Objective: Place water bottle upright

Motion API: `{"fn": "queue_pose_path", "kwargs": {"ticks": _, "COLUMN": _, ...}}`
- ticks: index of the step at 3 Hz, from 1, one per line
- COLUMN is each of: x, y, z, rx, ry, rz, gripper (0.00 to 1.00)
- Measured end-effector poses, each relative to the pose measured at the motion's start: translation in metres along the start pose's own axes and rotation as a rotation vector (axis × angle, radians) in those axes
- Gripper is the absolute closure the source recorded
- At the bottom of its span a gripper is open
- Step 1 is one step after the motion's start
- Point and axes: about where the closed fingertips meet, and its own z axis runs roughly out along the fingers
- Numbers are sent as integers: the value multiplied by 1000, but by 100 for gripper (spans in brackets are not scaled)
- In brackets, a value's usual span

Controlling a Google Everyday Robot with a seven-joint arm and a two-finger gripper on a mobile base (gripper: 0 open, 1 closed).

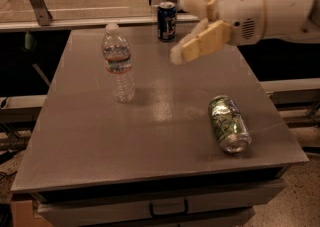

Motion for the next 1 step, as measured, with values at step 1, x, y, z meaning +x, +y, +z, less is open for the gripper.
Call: {"fn": "queue_pose_path", "kwargs": {"ticks": 1, "x": -2, "y": 0, "z": -43, "rx": -94, "ry": -6, "rz": 16, "gripper": 0}}
